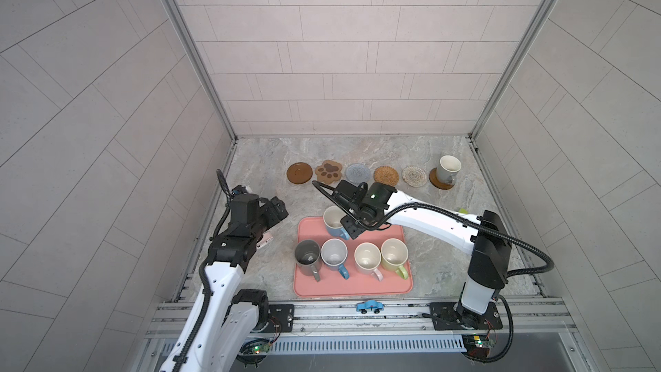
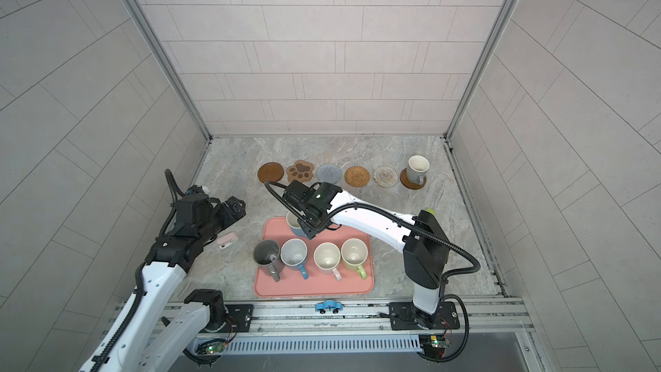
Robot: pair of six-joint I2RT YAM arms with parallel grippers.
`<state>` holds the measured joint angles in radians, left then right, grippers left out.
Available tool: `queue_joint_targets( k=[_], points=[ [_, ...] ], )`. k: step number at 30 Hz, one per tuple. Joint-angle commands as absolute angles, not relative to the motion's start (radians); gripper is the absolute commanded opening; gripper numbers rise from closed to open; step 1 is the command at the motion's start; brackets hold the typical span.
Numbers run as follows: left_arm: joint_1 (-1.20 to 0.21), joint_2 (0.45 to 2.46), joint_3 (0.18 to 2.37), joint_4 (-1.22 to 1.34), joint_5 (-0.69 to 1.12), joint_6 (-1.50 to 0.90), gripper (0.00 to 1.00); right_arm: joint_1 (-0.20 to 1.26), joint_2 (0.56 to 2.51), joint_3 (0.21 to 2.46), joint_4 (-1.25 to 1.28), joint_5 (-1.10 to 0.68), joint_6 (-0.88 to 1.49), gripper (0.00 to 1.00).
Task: Place cups on coasters
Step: Pick up the cup from the tray.
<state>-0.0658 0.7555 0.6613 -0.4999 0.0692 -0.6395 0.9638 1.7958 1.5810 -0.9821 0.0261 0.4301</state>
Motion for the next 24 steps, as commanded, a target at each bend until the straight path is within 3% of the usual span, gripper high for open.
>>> queue_joint_targets(
  k=[1, 11, 24],
  points=[
    [-0.068, 0.761, 0.653, -0.479, 0.071, -0.654, 1.0, 0.978, 1.828, 1.614, -0.993, 0.031, 0.472, 0.54],
    [-0.069, 0.762, 0.66, -0.478, 0.073, -0.655, 1.0, 0.994, 1.89, 1.621, -0.949, 0.032, 0.498, 0.46],
    [-0.068, 0.753, 0.656, -0.482, 0.072, -0.654, 1.0, 0.996, 1.931, 1.595, -0.934, 0.106, 0.497, 0.21]
  ],
)
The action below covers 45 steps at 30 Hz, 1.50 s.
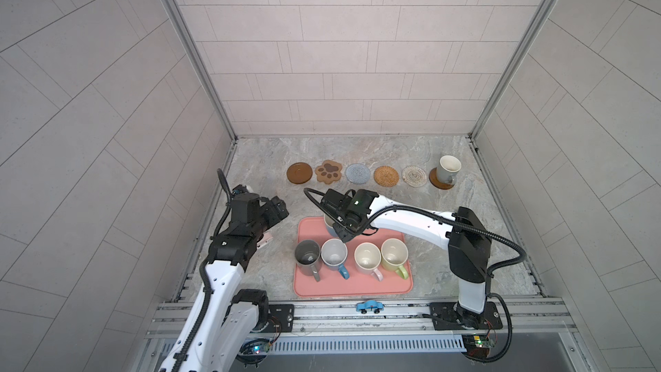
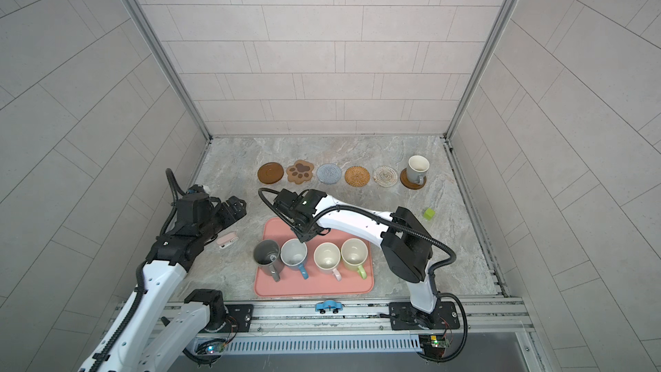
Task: Place cups on coasters
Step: Pick up the cup from the tray.
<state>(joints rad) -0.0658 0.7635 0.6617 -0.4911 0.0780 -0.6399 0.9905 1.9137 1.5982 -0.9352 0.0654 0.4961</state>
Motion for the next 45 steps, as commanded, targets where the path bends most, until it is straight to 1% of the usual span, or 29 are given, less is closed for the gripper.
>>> queue_joint_targets(
  k=[1, 16, 27, 30, 36, 45],
  points=[
    [-0.068, 0.753, 0.656, -0.482, 0.073, -0.653, 1.0, 0.996, 1.934, 1.597, -0.932, 0.103, 0.493, 0.21],
    [-0.067, 0.756, 0.653, -0.476, 0.074, -0.66, 1.0, 0.994, 1.977, 1.606, -0.916, 0.071, 0.447, 0.18],
    [-0.068, 0.756, 0.652, -0.474, 0.073, -0.659, 1.0, 0.992, 1.99, 1.62, -0.91, 0.069, 0.447, 0.23],
    [-0.067, 0.755, 0.651, -0.473, 0.072, -0.658, 1.0, 0.991, 1.993, 1.62, -0.907, 0.069, 0.449, 0.23],
    [-0.068, 0.75, 0.653, -0.474, 0.069, -0.657, 1.0, 0.989, 1.976, 1.625, -0.911, 0.096, 0.454, 0.08],
    [-0.067, 0.753, 0.655, -0.473, 0.072, -0.658, 1.0, 0.966, 1.898, 1.636, -0.969, 0.144, 0.436, 0.03]
  ],
)
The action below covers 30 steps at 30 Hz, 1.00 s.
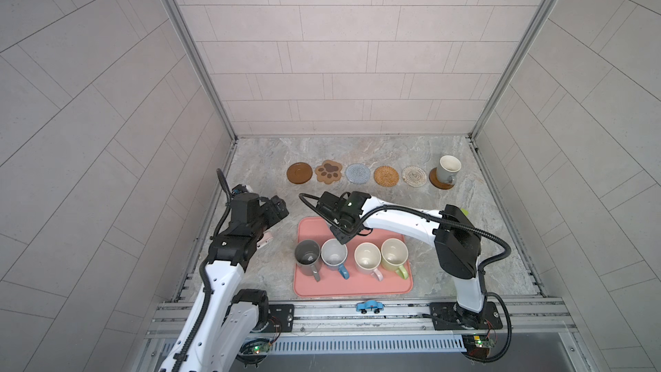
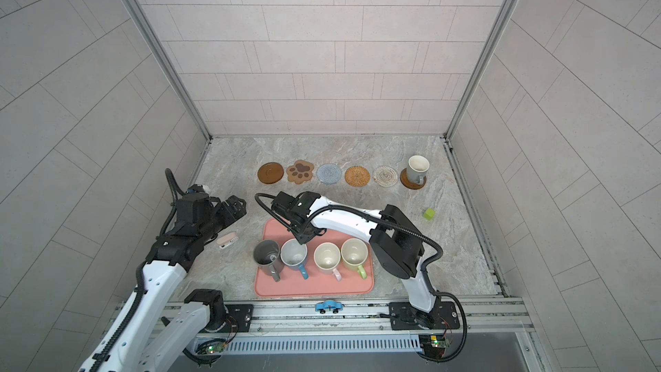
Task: Place cups on coasters
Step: Pick up the cup from the tray, then place the cup on the coaster.
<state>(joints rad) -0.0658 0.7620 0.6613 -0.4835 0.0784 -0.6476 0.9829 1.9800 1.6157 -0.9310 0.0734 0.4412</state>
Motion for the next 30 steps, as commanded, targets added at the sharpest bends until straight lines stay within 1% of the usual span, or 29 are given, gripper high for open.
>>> queue_joint_targets(
  k=[1, 5, 10, 14, 18, 24, 30],
  points=[
    [-0.068, 0.753, 0.653, -0.472, 0.072, -0.658, 1.0, 0.959, 1.882, 1.63, -0.971, 0.145, 0.436, 0.03],
    [-0.068, 0.756, 0.653, -0.472, 0.075, -0.658, 1.0, 0.922, 1.817, 1.595, -0.97, 0.151, 0.435, 0.03],
    [-0.068, 0.759, 0.655, -0.468, 0.076, -0.658, 1.0, 0.842, 1.739, 1.534, -0.968, 0.171, 0.427, 0.02],
    [-0.067, 0.756, 0.657, -0.468, 0.078, -0.657, 1.0, 0.74, 1.687, 1.486, -0.961, 0.175, 0.414, 0.02],
    [-0.068, 0.752, 0.654, -0.468, 0.075, -0.655, 1.0, 0.595, 1.656, 1.445, -0.953, 0.182, 0.405, 0.02],
    [-0.068, 0.752, 0.65, -0.466, 0.075, -0.66, 1.0, 0.417, 1.688, 1.46, -0.909, 0.222, 0.396, 0.01],
    [-0.068, 0.739, 0.655, -0.475, 0.073, -0.657, 1.0, 0.327, 1.794, 1.571, -0.898, 0.243, 0.377, 0.0]
  ],
)
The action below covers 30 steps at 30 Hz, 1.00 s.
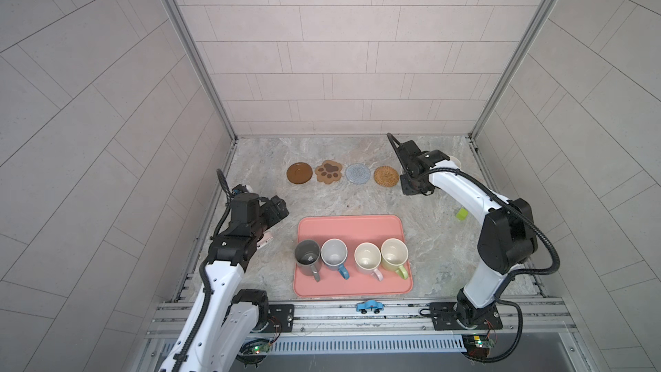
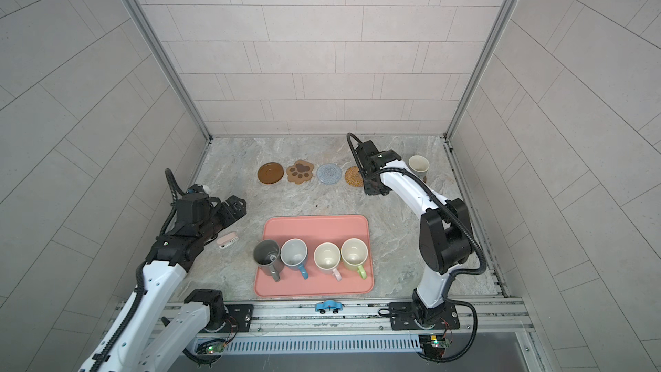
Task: Place cups on coasters
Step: Place the cup on the coaster.
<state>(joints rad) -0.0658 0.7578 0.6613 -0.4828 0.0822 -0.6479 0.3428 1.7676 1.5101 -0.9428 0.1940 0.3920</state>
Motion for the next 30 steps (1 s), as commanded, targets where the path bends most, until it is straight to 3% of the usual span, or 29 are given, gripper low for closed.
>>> queue_joint_targets(
  k=[1, 15, 30],
  points=[
    [-0.069, 0.736, 0.656, -0.479, 0.071, -0.655, 1.0, 0.313, 1.812, 1.59, -0.895, 0.246, 0.377, 0.0],
    [-0.067, 0.716, 0.655, -0.506, 0.066, -0.652, 1.0, 0.187, 1.983, 1.714, -0.841, 0.127, 0.361, 0.0],
    [-0.069, 0.702, 0.655, -0.52, 0.061, -0.65, 1.0, 0.129, 1.996, 1.703, -0.803, 0.027, 0.252, 0.0]
  ],
)
